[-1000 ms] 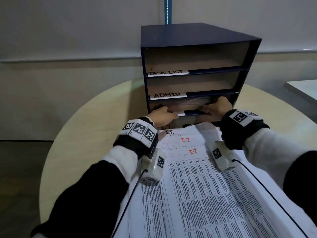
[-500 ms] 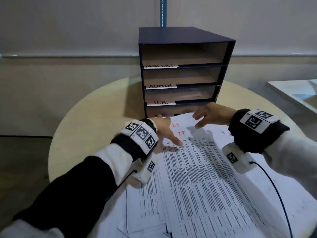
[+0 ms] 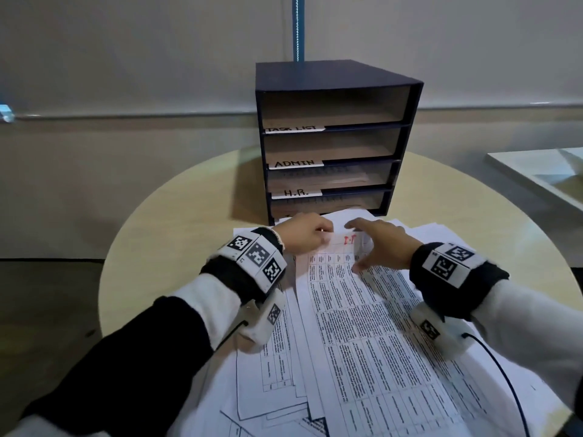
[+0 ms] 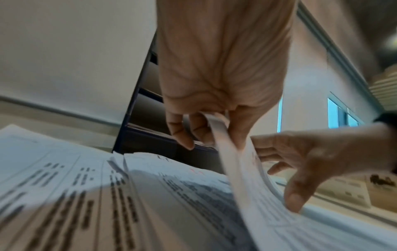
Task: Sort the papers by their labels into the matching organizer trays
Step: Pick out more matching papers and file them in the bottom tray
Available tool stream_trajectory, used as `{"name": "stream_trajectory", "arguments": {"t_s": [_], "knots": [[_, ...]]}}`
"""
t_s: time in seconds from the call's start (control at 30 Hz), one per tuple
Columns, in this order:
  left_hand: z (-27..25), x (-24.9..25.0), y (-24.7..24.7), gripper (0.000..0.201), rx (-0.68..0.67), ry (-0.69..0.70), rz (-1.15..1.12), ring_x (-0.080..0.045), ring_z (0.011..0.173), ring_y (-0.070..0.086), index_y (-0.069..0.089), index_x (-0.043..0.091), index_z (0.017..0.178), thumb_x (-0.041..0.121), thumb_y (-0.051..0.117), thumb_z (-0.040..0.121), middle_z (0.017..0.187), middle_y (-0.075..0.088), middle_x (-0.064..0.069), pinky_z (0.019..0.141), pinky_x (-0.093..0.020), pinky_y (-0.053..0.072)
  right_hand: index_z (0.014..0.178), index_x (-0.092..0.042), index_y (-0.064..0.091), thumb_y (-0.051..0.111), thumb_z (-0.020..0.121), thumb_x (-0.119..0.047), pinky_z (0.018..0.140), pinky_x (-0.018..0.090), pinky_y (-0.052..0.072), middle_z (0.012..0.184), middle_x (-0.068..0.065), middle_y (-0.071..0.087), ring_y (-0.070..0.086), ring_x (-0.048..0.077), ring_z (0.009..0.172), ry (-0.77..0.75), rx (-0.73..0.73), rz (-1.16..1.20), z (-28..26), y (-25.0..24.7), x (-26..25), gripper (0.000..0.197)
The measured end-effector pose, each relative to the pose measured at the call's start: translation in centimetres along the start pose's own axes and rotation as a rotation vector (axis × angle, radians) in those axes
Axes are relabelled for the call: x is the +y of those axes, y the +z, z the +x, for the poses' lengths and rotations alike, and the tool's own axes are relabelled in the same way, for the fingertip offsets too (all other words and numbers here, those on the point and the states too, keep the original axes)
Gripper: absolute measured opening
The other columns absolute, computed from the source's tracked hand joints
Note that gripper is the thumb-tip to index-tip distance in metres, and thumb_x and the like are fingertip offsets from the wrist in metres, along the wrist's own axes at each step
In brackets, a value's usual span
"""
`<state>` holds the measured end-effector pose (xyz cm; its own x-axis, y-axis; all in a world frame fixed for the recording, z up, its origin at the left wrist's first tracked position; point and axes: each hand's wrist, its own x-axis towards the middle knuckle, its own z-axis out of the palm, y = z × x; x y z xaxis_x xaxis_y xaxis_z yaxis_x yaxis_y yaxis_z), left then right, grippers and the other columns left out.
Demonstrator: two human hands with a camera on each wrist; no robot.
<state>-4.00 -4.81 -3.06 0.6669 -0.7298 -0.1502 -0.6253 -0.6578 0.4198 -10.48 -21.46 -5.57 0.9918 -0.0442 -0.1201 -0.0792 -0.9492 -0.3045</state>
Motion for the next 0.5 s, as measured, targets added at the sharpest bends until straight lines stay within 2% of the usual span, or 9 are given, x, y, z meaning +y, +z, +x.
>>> {"name": "stream_trajectory", "arguments": {"t_s": [0.03, 0.07, 0.13, 0.2, 0.33, 0.37, 0.43, 0.47, 0.5], "knots": [[0.1, -0.1, -0.1, 0.031, 0.023, -0.001, -0.045, -0.018, 0.072, 0.049, 0.053, 0.010, 0.072, 0.019, 0.040, 0.099, 0.077, 0.054, -0.007, 0.070, -0.027, 0.037, 0.129, -0.023, 0.041, 0.079, 0.068, -0.035, 0.102, 0.040, 0.027, 0.129, 0.003, 0.052, 0.042, 0.023, 0.122, 0.004, 0.015, -0.027, -0.1, -0.1, 0.0, 0.073], [0.3, -0.2, -0.1, 0.037, 0.042, -0.017, -0.127, -0.017, 0.069, 0.047, 0.050, 0.013, 0.068, 0.026, 0.037, 0.100, 0.075, 0.054, -0.006, 0.070, -0.028, 0.037, 0.118, -0.021, 0.046, 0.077, 0.070, -0.034, 0.098, 0.038, 0.027, 0.118, 0.004, 0.056, 0.044, 0.022, 0.116, -0.003, 0.036, -0.062, -0.3, -0.2, -0.1, 0.059], [0.9, -1.0, 0.1, 0.042, 0.096, -0.084, -0.258, -0.018, 0.084, 0.054, 0.060, 0.012, 0.079, 0.034, 0.031, 0.101, 0.095, 0.063, -0.011, 0.085, -0.031, 0.044, 0.094, -0.021, 0.047, 0.073, 0.074, -0.032, 0.096, 0.037, 0.027, 0.093, -0.003, 0.053, 0.045, 0.020, 0.104, -0.047, 0.075, -0.157, -0.6, -0.4, -0.4, 0.035], [1.5, -2.0, 0.4, 0.040, 0.136, -0.175, -0.246, -0.018, 0.095, 0.054, 0.062, 0.009, 0.095, 0.032, 0.029, 0.102, 0.105, 0.059, -0.010, 0.092, -0.033, 0.043, 0.081, -0.019, 0.044, 0.068, 0.078, -0.029, 0.097, 0.037, 0.025, 0.077, -0.007, 0.046, 0.040, 0.018, 0.090, -0.074, 0.080, -0.246, -0.7, -0.4, -0.5, 0.027], [2.2, -3.4, 0.5, 0.018, 0.047, -0.298, 0.050, -0.017, 0.075, 0.045, 0.048, 0.004, 0.084, 0.017, 0.042, 0.095, 0.081, 0.046, -0.007, 0.065, -0.025, 0.035, 0.065, -0.019, 0.039, 0.062, 0.081, -0.026, 0.098, 0.037, 0.023, 0.072, -0.007, 0.045, 0.038, 0.014, 0.079, -0.110, 0.093, -0.318, -0.6, 0.0, -0.7, 0.030], [2.1, -3.3, 0.5, 0.017, 0.025, -0.322, 0.103, -0.019, 0.079, 0.048, 0.053, 0.001, 0.086, 0.015, 0.046, 0.092, 0.085, 0.049, -0.008, 0.068, -0.026, 0.036, 0.065, -0.019, 0.039, 0.062, 0.082, -0.027, 0.098, 0.036, 0.024, 0.074, -0.007, 0.046, 0.039, 0.015, 0.079, -0.112, 0.090, -0.322, -0.7, 0.1, -0.7, 0.029], [2.2, -3.4, 0.5, 0.026, 0.034, -0.325, 0.152, -0.026, 0.109, 0.048, 0.056, 0.001, 0.112, 0.013, 0.050, 0.090, 0.113, 0.053, -0.014, 0.089, -0.030, 0.038, 0.077, -0.020, 0.050, 0.062, 0.083, -0.027, 0.099, 0.036, 0.025, 0.085, -0.006, 0.052, 0.046, 0.017, 0.087, -0.131, 0.099, -0.293, -0.8, 0.1, -0.8, 0.015], [2.2, -3.4, 0.5, 0.031, 0.062, -0.314, 0.123, -0.028, 0.115, 0.045, 0.054, 0.002, 0.118, 0.010, 0.052, 0.088, 0.122, 0.050, -0.016, 0.093, -0.032, 0.037, 0.089, -0.021, 0.057, 0.061, 0.085, -0.027, 0.099, 0.036, 0.025, 0.094, -0.004, 0.055, 0.050, 0.019, 0.097, -0.144, 0.095, -0.269, -1.0, 0.1, -1.0, 0.009], [2.0, -3.1, 0.5, 0.030, 0.095, -0.294, 0.070, -0.028, 0.113, 0.046, 0.053, 0.004, 0.117, 0.005, 0.051, 0.087, 0.123, 0.051, -0.016, 0.092, -0.032, 0.039, 0.104, -0.021, 0.061, 0.060, 0.086, -0.027, 0.100, 0.036, 0.025, 0.106, -0.003, 0.057, 0.050, 0.019, 0.106, -0.146, 0.087, -0.254, -1.1, 0.1, -0.9, 0.019]]}}
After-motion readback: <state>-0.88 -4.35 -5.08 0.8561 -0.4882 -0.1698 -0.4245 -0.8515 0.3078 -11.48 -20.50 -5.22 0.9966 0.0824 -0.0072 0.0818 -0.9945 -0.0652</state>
